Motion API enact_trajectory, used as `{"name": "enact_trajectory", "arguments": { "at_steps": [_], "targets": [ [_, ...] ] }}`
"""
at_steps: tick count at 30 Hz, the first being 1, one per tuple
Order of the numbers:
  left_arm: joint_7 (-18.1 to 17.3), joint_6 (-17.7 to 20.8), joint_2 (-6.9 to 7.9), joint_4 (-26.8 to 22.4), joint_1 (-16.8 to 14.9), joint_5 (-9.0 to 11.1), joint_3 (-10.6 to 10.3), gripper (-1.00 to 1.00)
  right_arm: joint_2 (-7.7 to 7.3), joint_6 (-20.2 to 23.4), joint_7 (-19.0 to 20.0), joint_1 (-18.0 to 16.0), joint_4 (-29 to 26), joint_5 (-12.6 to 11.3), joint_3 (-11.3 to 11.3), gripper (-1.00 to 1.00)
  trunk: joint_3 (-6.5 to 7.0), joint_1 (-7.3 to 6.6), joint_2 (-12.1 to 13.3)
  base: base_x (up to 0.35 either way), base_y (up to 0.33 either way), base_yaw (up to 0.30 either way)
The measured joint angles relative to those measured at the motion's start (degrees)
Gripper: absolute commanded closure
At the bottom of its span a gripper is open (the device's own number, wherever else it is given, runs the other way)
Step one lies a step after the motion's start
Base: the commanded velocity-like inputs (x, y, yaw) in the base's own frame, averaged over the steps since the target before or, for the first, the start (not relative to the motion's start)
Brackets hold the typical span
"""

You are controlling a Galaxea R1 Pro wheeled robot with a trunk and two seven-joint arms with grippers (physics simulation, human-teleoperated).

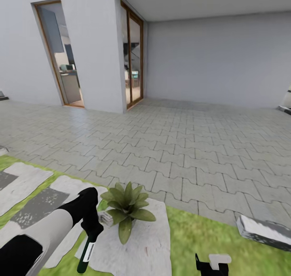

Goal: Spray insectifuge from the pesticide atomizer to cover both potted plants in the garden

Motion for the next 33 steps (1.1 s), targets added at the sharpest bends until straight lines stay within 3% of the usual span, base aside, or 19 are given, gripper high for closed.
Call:
{"name": "enact_trajectory", "arguments": {
  "at_steps": [7,10,12,13,14,16,19,27,33],
  "targets": [
    [-0.02,-0.06,-0.1,-0.05,-0.1,0.02,0.01,1.0,0.0,0.0,-0.1,0.0,0.0,-0.04,-0.03,-1.0,0.0,0.03,0.0,0.098,0.0,0.0],
    [-0.59,-0.12,-0.87,-0.02,-1.45,0.02,-0.59,1.0,0.0,0.0,-0.11,0.0,0.0,-0.05,-0.03,-1.0,0.0,0.03,0.0,0.003,0.0,0.0],
    [-5.03,-0.19,-1.09,0.04,-4.34,0.0,-3.87,1.0,0.0,0.0,-0.13,0.0,0.0,-0.07,-0.03,-1.0,0.01,0.03,0.0,0.0,0.0,0.0],
    [-9.43,-0.24,-1.13,0.01,-5.97,0.03,-7.66,1.0,0.0,0.0,-0.13,0.0,0.0,-0.08,-0.04,-1.0,0.01,0.03,0.0,0.0,0.0,0.0],
    [-12.17,-0.28,-1.14,0.0,-6.76,-0.03,-10.54,1.0,0.0,0.0,-0.13,0.0,0.0,-0.08,-0.03,-1.0,0.0,0.03,0.0,0.0,0.0,0.0],
    [-17.39,-0.25,-1.15,0.0,-7.62,-0.06,-18.28,1.0,0.0,0.0,-0.13,0.0,0.0,-0.07,-0.03,-1.0,0.0,0.03,0.0,0.0,0.0,0.0],
    [-18.99,-0.23,-1.05,-0.01,-7.52,-0.08,-21.36,1.0,0.0,0.0,-0.14,0.0,0.0,-0.03,-0.02,-1.0,0.0,0.03,0.0,0.0,0.0,0.0],
    [-19.03,-0.28,0.66,0.4,-6.92,-0.13,-21.87,1.0,0.08,0.0,-0.06,0.0,0.0,-0.08,0.07,-1.0,0.0,0.03,0.0,0.0,0.0,0.0],
    [-18.3,-0.39,0.93,2.58,-5.78,-0.09,-21.64,1.0,0.09,0.0,-0.05,0.0,-0.01,-0.09,0.04,-1.0,-0.03,0.03,0.0,0.0,0.0,0.0]
  ]
}}
